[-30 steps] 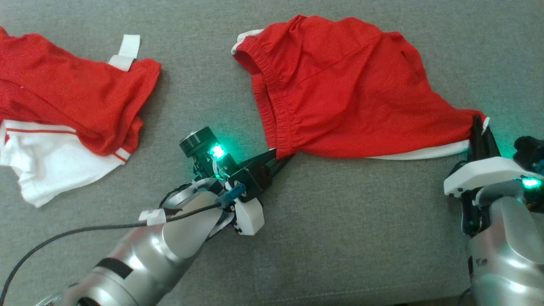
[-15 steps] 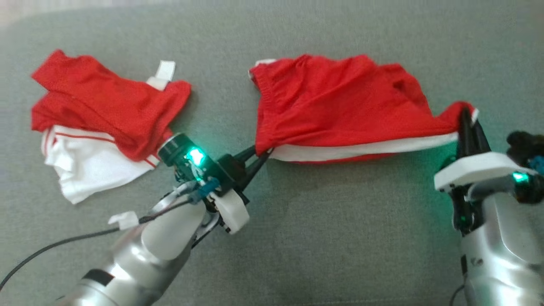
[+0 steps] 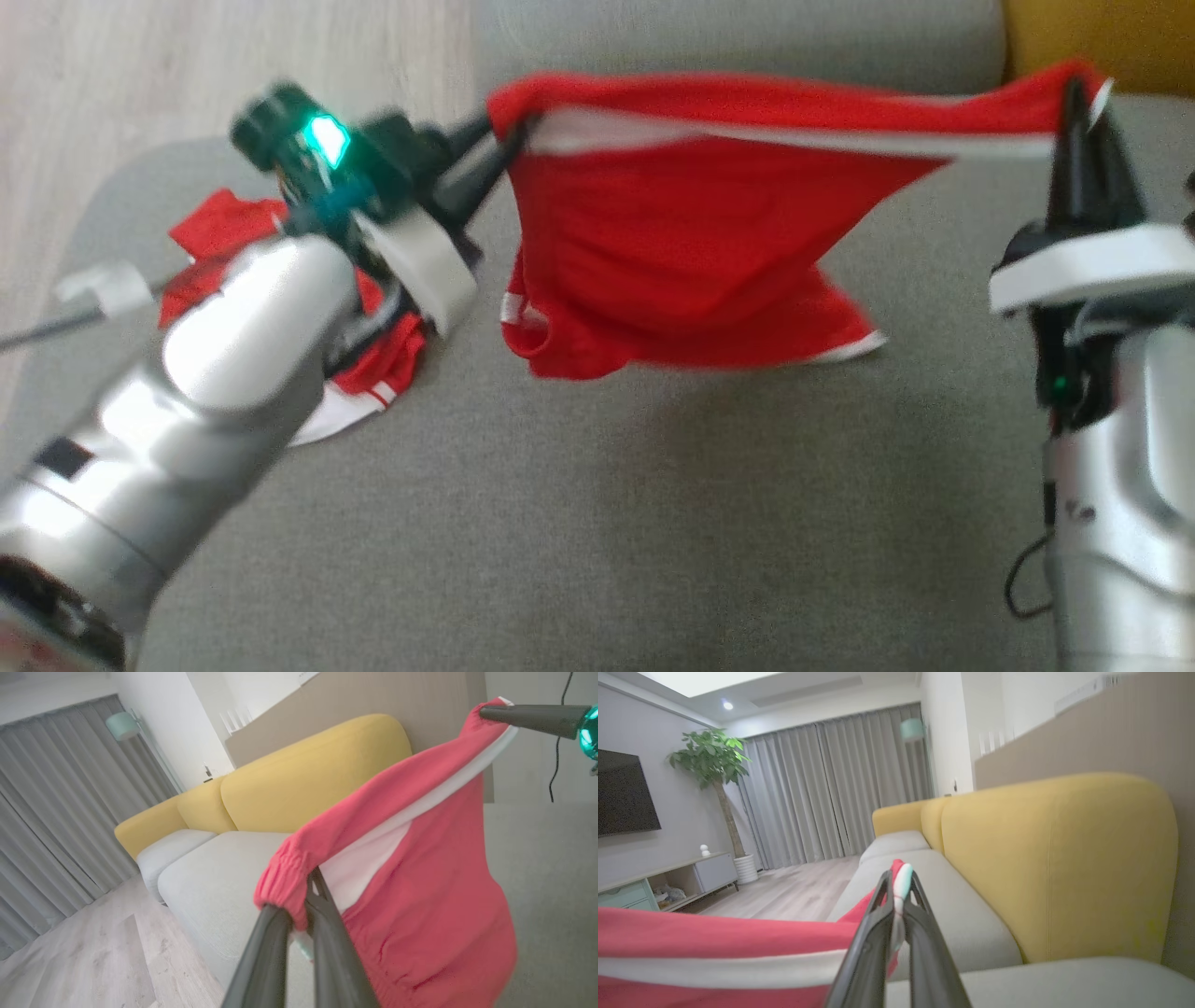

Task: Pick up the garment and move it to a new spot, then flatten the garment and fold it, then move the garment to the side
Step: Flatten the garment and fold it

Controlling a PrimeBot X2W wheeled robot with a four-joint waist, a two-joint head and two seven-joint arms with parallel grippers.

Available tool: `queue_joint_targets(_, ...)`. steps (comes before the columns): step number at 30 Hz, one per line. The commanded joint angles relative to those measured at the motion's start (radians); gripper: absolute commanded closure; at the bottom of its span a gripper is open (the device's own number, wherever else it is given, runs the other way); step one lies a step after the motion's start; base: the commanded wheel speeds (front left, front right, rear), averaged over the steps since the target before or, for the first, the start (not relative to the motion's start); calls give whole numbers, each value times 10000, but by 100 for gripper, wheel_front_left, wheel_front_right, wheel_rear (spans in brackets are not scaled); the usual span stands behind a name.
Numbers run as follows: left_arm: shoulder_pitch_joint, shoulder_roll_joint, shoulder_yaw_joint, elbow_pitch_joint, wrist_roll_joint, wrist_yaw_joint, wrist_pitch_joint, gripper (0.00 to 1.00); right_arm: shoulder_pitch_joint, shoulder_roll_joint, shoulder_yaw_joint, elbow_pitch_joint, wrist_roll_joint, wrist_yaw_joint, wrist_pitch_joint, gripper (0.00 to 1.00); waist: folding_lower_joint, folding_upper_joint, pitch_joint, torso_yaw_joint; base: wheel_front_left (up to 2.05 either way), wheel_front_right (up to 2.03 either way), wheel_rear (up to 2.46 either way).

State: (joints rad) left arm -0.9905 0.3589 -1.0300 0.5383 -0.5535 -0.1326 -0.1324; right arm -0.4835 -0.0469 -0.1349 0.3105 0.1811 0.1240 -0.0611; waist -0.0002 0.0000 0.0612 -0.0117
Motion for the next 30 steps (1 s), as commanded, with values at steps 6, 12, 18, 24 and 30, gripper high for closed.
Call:
queue_joint_targets(6, -1284, 661, 322, -654, -1367, 20, 423, 100, -771, -33, 143, -1179, -700, 67, 251, 100, 2, 0, -821, 158, 0, 0, 0)
queue_joint_targets(12, -1118, 756, 273, -1096, -2012, 20, 714, 100, 33, -33, 28, -1579, -1058, 67, 739, 100, 2, 0, -961, 275, 0, 0, 0)
queue_joint_targets(18, -610, 905, 215, -1602, -2586, 93, 1181, 100, 826, -33, -209, -1729, -1114, 67, 1565, 100, 2, 0, -845, 300, 0, 0, 0)
queue_joint_targets(24, -646, 1082, 479, -1972, -3004, 333, 1558, 100, 243, -33, -86, -1715, -1078, 67, 2096, 100, 2, 0, -57, 42, 0, 0, 0)
queue_joint_targets(30, -1868, 943, 1130, -1182, -3384, 373, 1816, 100, -2342, -33, 199, -327, -888, 67, 2311, 100, 2, 0, 1597, -519, 0, 0, 0)
